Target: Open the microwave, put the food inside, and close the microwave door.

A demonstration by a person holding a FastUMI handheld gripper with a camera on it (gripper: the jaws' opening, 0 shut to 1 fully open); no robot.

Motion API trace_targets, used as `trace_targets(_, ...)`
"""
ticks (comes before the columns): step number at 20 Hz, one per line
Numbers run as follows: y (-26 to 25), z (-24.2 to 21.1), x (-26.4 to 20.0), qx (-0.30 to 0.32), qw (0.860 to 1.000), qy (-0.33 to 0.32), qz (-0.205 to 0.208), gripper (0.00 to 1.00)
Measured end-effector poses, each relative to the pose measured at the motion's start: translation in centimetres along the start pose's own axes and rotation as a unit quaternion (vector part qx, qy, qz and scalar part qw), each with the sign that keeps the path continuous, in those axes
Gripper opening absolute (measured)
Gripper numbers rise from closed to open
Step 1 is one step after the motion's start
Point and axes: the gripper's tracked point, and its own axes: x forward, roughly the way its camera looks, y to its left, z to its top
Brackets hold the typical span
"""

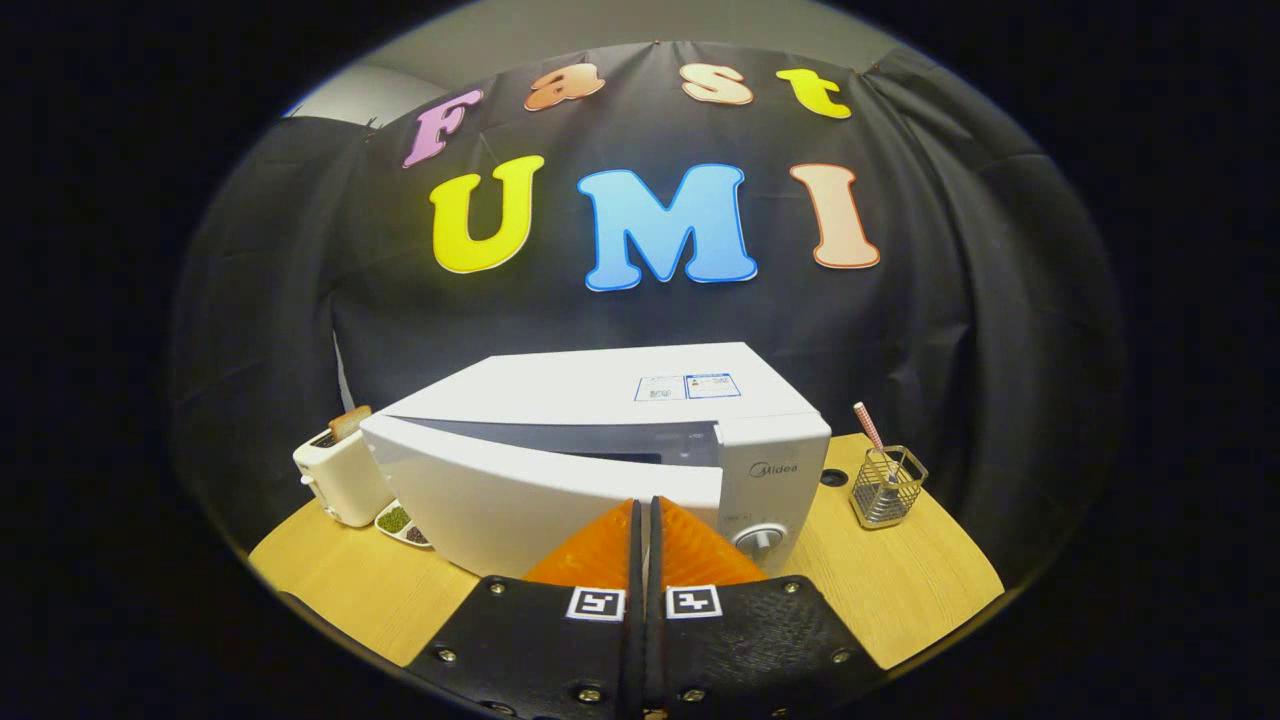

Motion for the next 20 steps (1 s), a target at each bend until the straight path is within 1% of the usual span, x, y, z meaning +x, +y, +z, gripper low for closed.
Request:
trace_targets(5,-1.3,0.2,3.4,0.0,1.0,0.002,-0.023,0.01)
trace_targets(7,-1.2,0.1,3.5,0.0,1.0,-0.005,-0.026,0.01)
trace_targets(9,-1.3,0.1,3.6,-0.022,0.999,-0.01,-0.031,0.01)
trace_targets(11,-1.4,0.4,4.0,-0.019,0.999,-0.016,-0.031,0.01)
trace_targets(12,-1.5,0.5,4.8,-0.022,0.999,-0.008,-0.031,0.01)
trace_targets(13,-1.5,0.6,4.6,-0.01,0.999,-0.01,-0.031,0.01)
trace_targets(14,-1.4,0.4,4.5,-0.021,0.999,-0.01,-0.029,0.03)
trace_targets(15,-1.3,0.4,4.4,-0.037,0.999,-0.012,-0.029,0.03)
trace_targets(16,-1.3,0.9,4.2,-0.035,0.999,-0.009,-0.026,0.03)
trace_targets(17,-1.2,2.0,3.6,-0.023,0.999,-0.018,-0.02,0.03)
trace_targets(18,-1.2,4.1,2.6,-0.008,0.999,-0.039,-0.02,0.03)
trace_targets(20,-1.7,9.5,-0.2,0.005,0.995,-0.093,-0.023,0.03)
